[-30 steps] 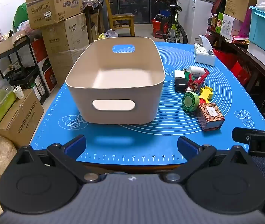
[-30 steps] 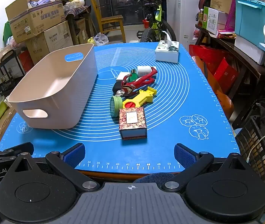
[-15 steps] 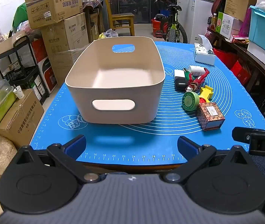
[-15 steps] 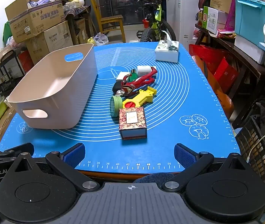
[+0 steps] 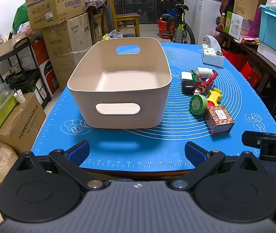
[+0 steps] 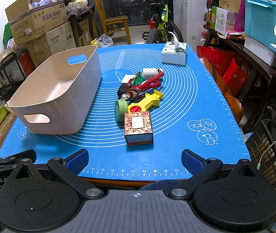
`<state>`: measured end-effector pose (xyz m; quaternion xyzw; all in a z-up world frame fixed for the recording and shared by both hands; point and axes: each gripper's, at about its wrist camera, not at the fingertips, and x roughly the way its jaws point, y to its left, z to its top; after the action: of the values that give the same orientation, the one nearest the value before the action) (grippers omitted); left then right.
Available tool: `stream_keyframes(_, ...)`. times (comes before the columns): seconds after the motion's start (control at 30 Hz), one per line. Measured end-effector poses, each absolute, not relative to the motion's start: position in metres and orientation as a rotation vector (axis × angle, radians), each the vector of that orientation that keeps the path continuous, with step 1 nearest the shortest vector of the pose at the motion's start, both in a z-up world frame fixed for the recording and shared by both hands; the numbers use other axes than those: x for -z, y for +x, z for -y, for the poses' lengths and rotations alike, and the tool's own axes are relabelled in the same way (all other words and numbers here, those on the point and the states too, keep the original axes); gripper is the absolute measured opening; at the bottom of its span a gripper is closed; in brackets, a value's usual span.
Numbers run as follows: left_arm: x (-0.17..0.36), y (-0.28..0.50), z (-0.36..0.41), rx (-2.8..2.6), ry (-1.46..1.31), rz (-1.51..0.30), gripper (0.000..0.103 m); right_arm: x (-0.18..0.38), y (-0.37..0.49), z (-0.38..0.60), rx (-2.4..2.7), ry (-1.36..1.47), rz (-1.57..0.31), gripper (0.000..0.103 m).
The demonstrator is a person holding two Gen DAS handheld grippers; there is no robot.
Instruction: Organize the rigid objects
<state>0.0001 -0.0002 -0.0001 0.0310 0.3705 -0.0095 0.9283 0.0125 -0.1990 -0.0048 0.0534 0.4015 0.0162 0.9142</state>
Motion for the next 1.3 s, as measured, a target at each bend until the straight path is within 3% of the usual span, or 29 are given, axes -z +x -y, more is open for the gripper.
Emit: stream_keyframes(1.3,0.0005,0.0003,-0.0003,0.017,0.066,-0.765,0.103,0.0056,0.0136,0.2009,-0.033,0.109,-0.828,0.1)
